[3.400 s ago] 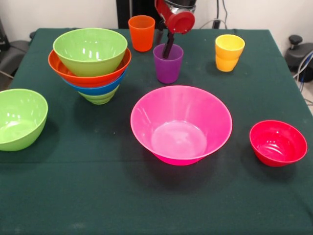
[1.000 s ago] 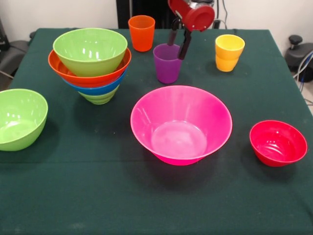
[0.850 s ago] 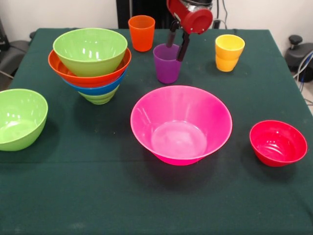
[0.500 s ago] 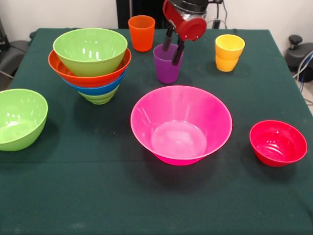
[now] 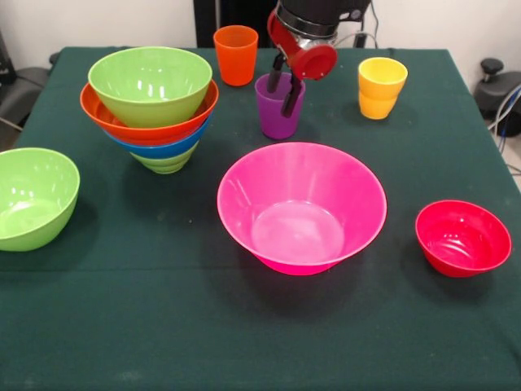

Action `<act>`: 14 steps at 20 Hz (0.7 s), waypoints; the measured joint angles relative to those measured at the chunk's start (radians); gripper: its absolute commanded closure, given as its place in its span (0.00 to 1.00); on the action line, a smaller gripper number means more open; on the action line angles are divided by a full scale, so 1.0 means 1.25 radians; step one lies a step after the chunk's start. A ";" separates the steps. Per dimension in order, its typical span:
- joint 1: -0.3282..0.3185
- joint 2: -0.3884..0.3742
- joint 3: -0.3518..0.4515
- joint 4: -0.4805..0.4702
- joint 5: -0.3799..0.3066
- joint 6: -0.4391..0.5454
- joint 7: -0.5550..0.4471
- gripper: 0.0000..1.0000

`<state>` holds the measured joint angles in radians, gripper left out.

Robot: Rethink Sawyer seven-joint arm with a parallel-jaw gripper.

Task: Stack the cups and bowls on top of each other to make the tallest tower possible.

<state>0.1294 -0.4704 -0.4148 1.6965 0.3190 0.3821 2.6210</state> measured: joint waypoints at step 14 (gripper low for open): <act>0.002 0.015 0.007 0.000 0.000 -0.008 0.000 0.00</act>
<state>0.1325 -0.4515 -0.4063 1.6964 0.3192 0.3721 2.6210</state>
